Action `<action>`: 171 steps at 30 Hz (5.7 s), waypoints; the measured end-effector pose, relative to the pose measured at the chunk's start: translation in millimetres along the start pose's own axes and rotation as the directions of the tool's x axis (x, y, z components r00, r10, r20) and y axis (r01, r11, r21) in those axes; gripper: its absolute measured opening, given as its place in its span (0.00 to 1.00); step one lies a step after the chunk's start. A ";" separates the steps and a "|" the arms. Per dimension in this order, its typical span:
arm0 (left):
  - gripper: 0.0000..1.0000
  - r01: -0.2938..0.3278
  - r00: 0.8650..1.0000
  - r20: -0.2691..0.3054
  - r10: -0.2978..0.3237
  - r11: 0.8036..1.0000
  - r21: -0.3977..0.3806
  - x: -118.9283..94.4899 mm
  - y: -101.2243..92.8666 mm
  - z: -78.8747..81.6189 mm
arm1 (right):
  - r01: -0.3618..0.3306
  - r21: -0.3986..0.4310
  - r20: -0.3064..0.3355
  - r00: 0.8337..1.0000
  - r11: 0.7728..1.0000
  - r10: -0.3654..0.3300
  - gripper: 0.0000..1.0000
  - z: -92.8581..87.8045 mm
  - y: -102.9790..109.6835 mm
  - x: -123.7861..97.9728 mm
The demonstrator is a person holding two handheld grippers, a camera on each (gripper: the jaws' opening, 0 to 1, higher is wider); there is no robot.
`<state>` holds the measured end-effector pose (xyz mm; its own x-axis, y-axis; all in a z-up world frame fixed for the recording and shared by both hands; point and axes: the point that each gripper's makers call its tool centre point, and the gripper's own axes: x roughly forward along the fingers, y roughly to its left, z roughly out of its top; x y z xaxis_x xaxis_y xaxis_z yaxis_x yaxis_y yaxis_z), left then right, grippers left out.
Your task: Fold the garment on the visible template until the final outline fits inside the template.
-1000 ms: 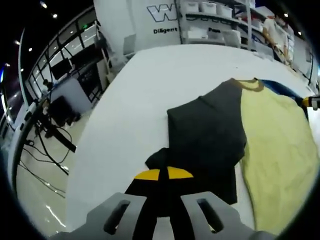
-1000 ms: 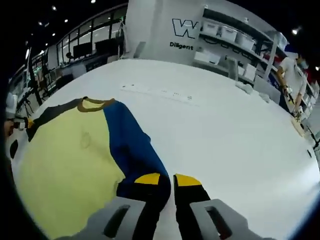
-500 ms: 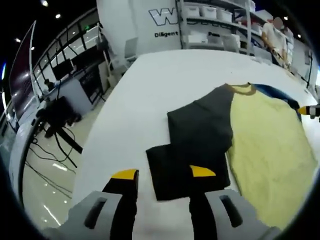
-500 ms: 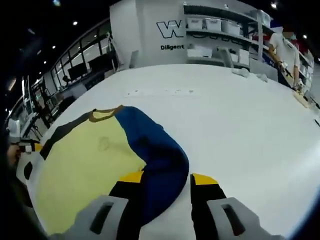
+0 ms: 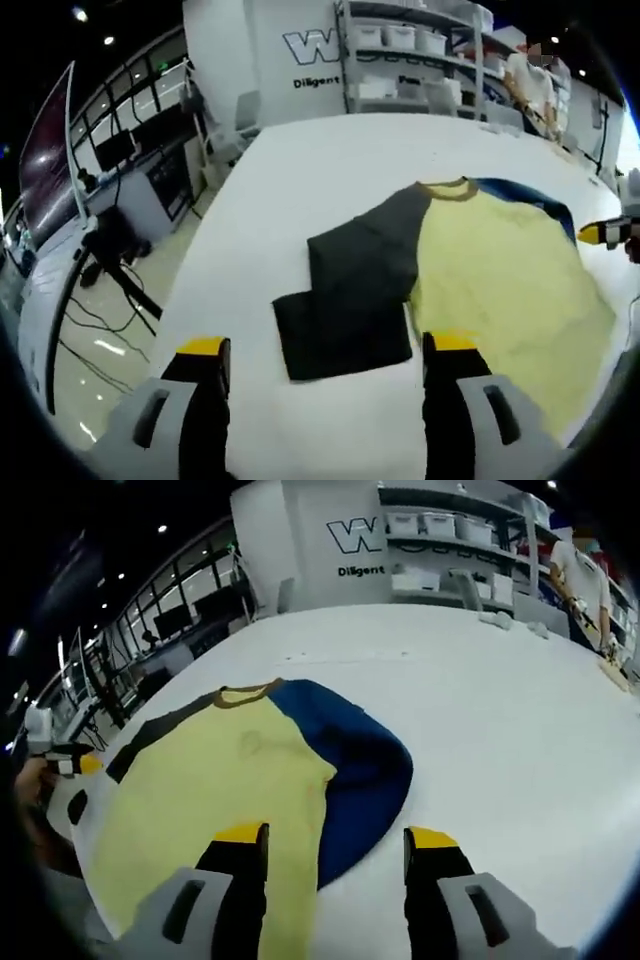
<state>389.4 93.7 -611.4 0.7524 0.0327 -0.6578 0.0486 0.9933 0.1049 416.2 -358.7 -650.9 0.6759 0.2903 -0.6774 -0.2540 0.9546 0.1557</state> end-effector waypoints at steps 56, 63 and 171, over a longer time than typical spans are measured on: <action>0.95 0.351 0.934 0.009 -0.357 0.922 0.162 -72.9 -149.2 -1.8 | -0.070 0.065 -0.218 0.972 0.995 0.082 0.50 -121.2 54.3 -88.7; 0.94 0.407 0.910 0.002 -0.414 0.895 0.180 -79.8 -171.0 -4.3 | -0.046 0.034 -0.238 0.970 0.998 0.053 0.27 -130.9 53.6 -91.0; 0.00 0.557 0.822 -0.007 -0.570 0.800 0.222 -49.1 -237.4 -12.4 | -0.204 -0.049 0.054 0.977 0.978 0.206 0.38 11.9 143.7 -59.2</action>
<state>332.7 -142.3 -613.2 0.5858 -0.5382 -0.6060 0.6036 0.7887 -0.1169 347.8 -237.9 -579.8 0.6456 0.4843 -0.5905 -0.4202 0.8709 0.2549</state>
